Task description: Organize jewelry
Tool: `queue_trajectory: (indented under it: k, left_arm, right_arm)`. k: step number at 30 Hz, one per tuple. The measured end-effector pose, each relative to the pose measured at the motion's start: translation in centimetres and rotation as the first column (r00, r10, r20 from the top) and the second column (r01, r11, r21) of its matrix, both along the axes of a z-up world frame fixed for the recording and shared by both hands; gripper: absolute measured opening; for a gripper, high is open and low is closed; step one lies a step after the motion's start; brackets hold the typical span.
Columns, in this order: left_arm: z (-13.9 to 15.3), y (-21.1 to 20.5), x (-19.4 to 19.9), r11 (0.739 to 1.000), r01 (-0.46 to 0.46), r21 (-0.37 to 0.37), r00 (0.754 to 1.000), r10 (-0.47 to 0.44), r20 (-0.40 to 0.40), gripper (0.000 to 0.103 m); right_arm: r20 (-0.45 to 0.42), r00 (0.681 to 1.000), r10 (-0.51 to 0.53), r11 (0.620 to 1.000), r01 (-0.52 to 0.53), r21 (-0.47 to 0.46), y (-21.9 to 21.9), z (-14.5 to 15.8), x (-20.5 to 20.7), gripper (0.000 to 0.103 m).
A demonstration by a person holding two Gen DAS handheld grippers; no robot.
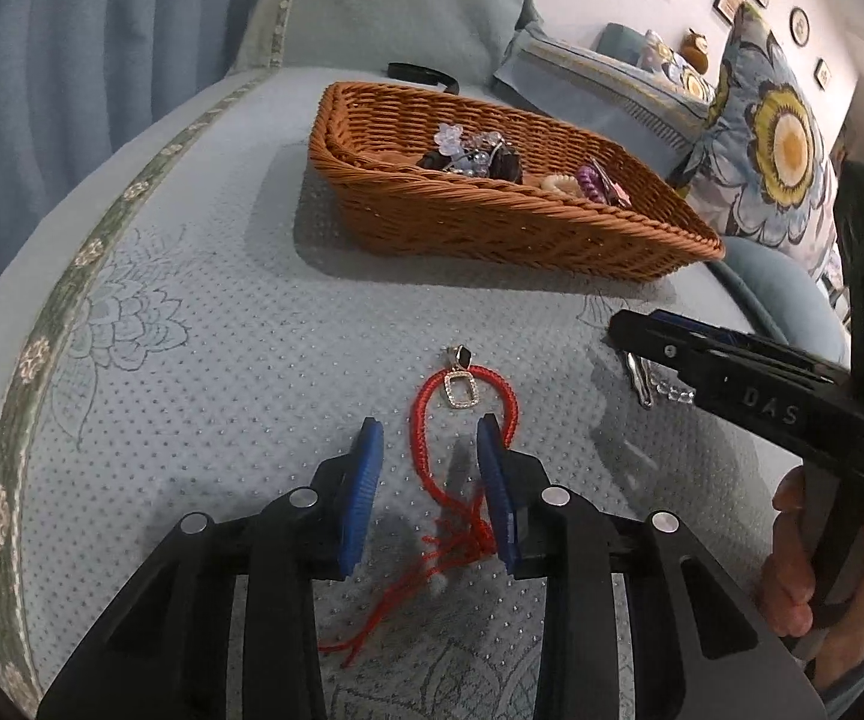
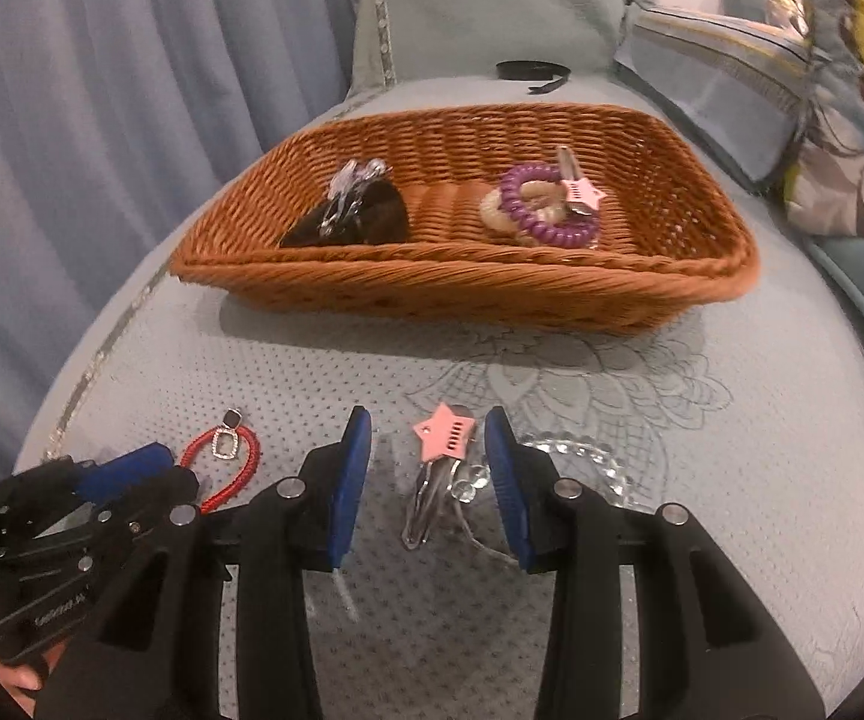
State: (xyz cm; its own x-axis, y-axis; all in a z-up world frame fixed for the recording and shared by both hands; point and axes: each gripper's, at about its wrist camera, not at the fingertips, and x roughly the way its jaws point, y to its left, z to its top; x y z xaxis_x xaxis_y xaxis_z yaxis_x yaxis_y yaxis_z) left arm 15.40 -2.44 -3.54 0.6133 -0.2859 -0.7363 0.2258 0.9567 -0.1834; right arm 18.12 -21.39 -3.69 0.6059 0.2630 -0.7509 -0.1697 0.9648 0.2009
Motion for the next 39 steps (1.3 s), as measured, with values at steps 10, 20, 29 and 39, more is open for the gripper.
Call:
queue_trajectory:
  k: [10, 20, 29, 39]
  left_arm:
    - [-0.3, -1.5, 0.3, 0.989, -0.028, 0.146, 0.999, 0.024, 0.031, 0.005]
    - [0.1, 0.2, 0.6, 1.0, -0.012, -0.007, 1.0, 0.012, 0.015, 0.002]
    - [0.8, -0.9, 0.7, 0.999, 0.004, -0.037, 0.997, -0.001, 0.079, 0.002]
    - [4.2, -0.2, -2.0, 0.988, 0.066, -0.142, 0.976, -0.034, 0.215, 0.002]
  right_arm:
    - [-0.015, 1.0, 0.024, 0.994, -0.025, -0.105, 2.0, -0.7, 0.2, 0.024]
    - [0.031, 0.998, 0.046, 0.997, -0.044, -0.068, 1.8, 0.1, -0.7, 0.02]
    - [0.06, 0.997, 0.047, 0.998, -0.044, -0.037, 1.4, 0.6, -1.2, 0.02]
    - [0.084, 0.996, 0.037, 0.998, -0.041, 0.045, -0.2, 1.2, -1.9, 0.02]
